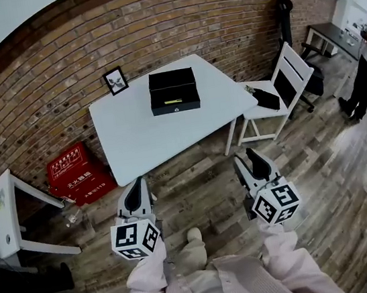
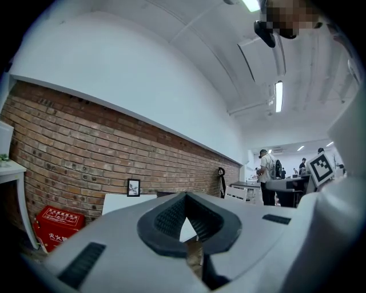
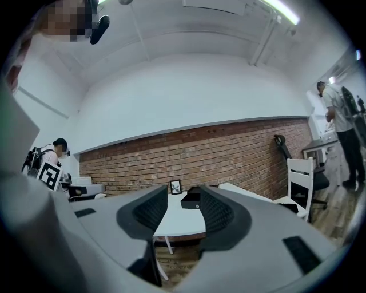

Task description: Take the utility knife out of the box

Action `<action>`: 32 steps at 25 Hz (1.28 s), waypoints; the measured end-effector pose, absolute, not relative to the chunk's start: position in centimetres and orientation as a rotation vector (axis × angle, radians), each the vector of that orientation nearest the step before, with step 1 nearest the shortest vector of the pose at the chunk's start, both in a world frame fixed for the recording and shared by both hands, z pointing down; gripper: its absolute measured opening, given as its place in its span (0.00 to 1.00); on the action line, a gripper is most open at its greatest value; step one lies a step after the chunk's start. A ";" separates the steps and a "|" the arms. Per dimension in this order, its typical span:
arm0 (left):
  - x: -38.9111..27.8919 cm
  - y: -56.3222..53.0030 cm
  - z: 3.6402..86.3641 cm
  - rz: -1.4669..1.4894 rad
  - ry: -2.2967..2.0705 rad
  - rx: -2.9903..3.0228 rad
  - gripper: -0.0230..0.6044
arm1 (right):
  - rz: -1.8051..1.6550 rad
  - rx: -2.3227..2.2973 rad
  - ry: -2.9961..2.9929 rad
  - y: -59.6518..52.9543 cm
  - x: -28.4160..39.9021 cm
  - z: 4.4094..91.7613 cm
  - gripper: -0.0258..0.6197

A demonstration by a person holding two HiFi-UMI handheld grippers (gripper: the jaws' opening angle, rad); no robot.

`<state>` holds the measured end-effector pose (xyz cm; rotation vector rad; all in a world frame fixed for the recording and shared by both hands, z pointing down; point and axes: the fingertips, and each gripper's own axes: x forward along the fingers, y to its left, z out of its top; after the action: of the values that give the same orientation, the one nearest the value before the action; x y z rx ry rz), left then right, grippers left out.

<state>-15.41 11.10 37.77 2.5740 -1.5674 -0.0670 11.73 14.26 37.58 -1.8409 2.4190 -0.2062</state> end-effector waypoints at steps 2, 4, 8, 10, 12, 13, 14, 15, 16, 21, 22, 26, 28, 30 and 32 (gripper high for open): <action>-15.4 9.2 38.0 -0.062 -1.555 2.572 0.02 | -0.209 -1.856 2.415 12.6 11.8 37.7 0.29; -15.4 7.5 38.2 -0.060 -1.544 2.568 0.02 | -0.215 -1.865 2.413 11.1 11.6 37.7 0.29; -15.3 4.1 38.3 -0.062 -1.518 2.573 0.02 | -0.239 -1.865 2.408 8.2 11.3 37.7 0.29; -15.3 2.8 38.4 -0.064 -1.506 2.575 0.02 | -0.237 -1.872 2.420 6.9 11.0 37.8 0.29; -15.3 1.5 38.3 -0.066 -1.497 2.582 0.02 | -0.231 -1.875 2.429 5.6 10.8 37.9 0.29; -15.2 0.9 38.4 -0.066 -1.492 2.587 0.02 | -0.231 -1.876 2.427 5.0 10.8 37.9 0.28; -15.2 0.4 38.4 -0.063 -1.486 2.592 0.02 | -0.234 -1.878 2.422 4.4 10.8 37.9 0.28; -15.2 -0.1 38.5 -0.059 -1.481 2.594 0.02 | -0.236 -1.882 2.416 3.8 10.8 38.0 0.28; -15.3 -0.6 38.6 -0.055 -1.478 2.595 0.02 | -0.237 -1.885 2.412 3.3 10.7 38.1 0.28; -16.0 -2.8 39.0 -0.036 -1.475 2.591 0.02 | -0.249 -1.879 2.416 1.0 9.7 38.4 0.28; -16.1 -3.1 39.1 -0.034 -1.475 2.590 0.02 | -0.254 -1.877 2.417 0.6 9.7 38.5 0.28; -15.6 -4.5 39.8 -0.018 -1.469 2.582 0.02 | -0.275 -1.879 2.424 -0.9 10.0 39.3 0.28; -15.3 -5.0 40.4 -0.003 -1.461 2.576 0.02 | -0.289 -1.879 2.428 -1.7 10.2 39.7 0.28; -15.2 -5.9 40.9 0.008 -1.460 2.569 0.02 | -0.301 -1.876 2.432 -2.7 10.3 40.1 0.28; -15.0 -7.0 41.1 0.018 -1.465 2.562 0.02 | -0.312 -1.869 2.440 -4.0 10.4 40.4 0.28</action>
<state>-15.01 -7.02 41.14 2.5617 -1.4646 0.0181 10.43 -4.00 40.45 -1.8691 2.4399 -0.3115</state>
